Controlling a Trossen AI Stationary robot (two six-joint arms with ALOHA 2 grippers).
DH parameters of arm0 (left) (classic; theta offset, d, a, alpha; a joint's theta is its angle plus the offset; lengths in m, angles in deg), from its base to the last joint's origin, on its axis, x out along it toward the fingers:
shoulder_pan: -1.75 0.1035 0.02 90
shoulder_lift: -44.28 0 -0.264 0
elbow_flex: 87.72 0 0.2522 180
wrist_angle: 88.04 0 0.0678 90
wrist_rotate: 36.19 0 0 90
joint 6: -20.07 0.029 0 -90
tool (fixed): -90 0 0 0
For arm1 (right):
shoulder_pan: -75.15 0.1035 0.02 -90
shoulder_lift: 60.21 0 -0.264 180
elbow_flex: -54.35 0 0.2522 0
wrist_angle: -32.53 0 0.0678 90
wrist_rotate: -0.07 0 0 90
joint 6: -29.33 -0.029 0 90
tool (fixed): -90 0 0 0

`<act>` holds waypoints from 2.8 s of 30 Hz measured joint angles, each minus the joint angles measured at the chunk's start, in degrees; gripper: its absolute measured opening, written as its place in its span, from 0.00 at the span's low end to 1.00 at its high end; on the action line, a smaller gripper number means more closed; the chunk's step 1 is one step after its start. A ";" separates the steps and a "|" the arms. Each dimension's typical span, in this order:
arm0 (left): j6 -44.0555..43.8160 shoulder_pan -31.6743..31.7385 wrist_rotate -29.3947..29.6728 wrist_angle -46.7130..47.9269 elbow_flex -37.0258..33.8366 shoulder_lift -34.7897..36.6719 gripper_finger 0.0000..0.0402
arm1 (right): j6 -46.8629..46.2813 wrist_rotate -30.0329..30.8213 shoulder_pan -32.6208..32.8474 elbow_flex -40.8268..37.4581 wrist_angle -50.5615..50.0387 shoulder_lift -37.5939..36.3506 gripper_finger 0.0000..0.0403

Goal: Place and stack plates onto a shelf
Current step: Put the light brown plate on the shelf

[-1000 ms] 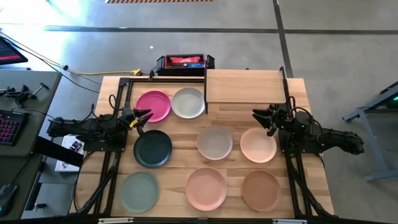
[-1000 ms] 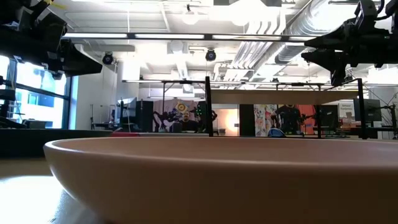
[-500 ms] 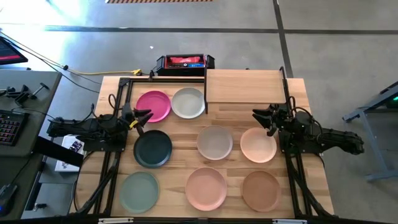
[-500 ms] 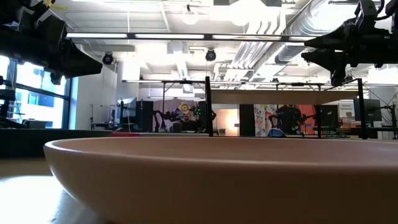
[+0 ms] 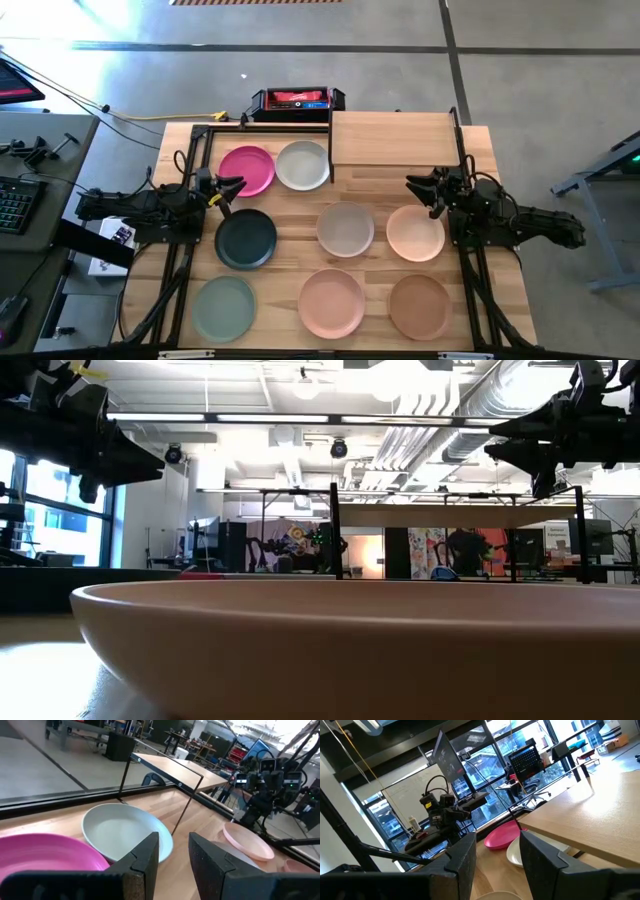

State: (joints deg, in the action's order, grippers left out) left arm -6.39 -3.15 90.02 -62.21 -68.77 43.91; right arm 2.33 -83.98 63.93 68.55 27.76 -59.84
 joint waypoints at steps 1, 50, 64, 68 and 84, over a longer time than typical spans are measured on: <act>0.00 0.01 0.21 0.01 0.01 -0.01 0.23 | 0.02 0.00 0.00 0.00 0.00 0.01 0.33; 28.14 0.01 1.50 -44.89 14.38 -8.34 0.23 | 19.18 -3.40 -0.02 29.41 -2.53 10.68 0.33; 18.79 0.00 -0.73 -30.05 24.41 -21.57 0.23 | -3.53 -7.17 0.00 53.48 -46.77 34.82 0.33; 15.36 0.00 -1.17 -27.22 24.41 -23.73 0.23 | -8.60 -10.79 0.00 56.47 -54.31 40.50 0.33; 9.99 0.01 -1.75 -21.76 24.39 -31.58 0.23 | -21.09 -15.82 0.52 56.87 -73.98 57.03 0.33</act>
State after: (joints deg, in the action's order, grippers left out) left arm 3.60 -3.15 88.26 -83.97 -44.37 12.33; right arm -18.76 -99.80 64.45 125.43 -46.22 -2.81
